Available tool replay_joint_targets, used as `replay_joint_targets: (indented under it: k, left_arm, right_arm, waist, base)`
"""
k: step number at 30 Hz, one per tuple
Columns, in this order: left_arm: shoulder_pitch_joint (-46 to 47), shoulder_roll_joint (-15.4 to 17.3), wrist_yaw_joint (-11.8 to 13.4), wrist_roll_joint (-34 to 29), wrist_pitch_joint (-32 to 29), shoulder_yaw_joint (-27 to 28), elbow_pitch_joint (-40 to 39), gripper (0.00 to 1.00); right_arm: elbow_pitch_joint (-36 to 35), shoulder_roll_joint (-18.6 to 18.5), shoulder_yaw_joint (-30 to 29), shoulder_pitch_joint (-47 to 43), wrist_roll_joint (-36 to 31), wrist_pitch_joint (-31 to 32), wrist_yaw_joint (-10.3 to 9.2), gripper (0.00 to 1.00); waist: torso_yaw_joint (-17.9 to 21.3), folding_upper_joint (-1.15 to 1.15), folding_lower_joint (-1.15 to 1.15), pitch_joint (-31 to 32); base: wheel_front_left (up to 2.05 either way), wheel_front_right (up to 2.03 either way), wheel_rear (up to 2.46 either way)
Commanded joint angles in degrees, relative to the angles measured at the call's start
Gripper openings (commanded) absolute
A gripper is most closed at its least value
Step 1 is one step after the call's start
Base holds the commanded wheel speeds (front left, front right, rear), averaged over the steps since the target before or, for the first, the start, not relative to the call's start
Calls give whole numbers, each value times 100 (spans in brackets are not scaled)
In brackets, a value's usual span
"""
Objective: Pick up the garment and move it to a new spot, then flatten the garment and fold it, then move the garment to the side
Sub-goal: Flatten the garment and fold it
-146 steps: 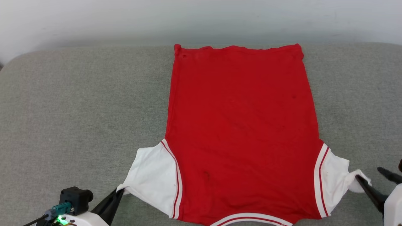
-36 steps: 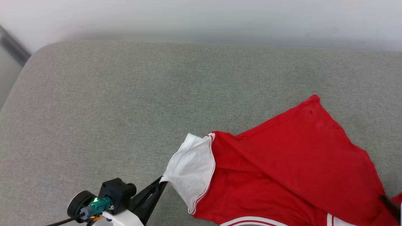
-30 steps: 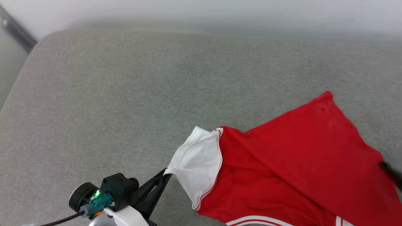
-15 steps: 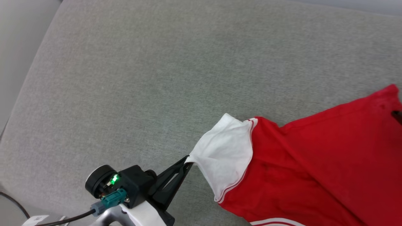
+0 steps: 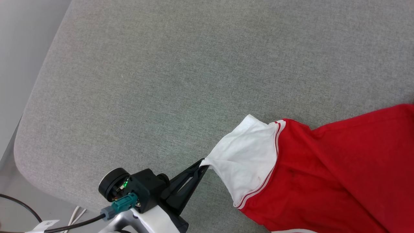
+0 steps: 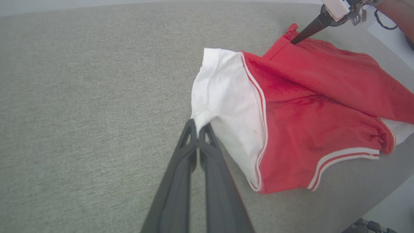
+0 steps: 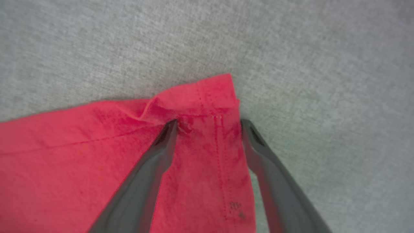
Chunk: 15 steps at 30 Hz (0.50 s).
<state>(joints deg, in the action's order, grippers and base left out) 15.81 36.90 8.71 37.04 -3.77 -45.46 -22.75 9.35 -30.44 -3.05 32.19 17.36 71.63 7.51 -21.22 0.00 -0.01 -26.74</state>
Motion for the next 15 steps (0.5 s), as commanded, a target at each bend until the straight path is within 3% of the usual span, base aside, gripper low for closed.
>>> replay_joint_targets:
  k: [1, 2, 3, 4, 15]
  left_arm:
    - [78, -30, -9, 9, 37, 10, 23, 0]
    - [83, -26, -15, 15, 40, 12, 37, 0]
    - [89, -20, -20, 20, 40, 16, 51, 0]
    - [98, -11, -25, 26, 39, 21, 64, 0]
    - [91, 104, 68, 133, 188, 270, 31, 0]
  right_arm:
    - [470, 115, 166, -428, -57, 33, -4, 98]
    - [515, 105, 183, -478, -48, 13, -4, 49]
    - [551, 117, 176, -499, -7, -11, -5, 18]
    - [580, 164, 121, -482, 50, -80, -5, 0]
    - [488, 70, -8, 57, 408, -995, -4, 0]
  waist:
    - [-15, 0, 1, -9]
    - [-18, 0, 1, -8]
    - [-18, 0, 1, -2]
    - [-16, 0, 1, 7]
    - [255, 0, 1, 572]
  base:
    - [0, 0, 0]
    - [0, 0, 0]
    - [0, 0, 0]
    - [0, 0, 0]
    - [0, 0, 0]
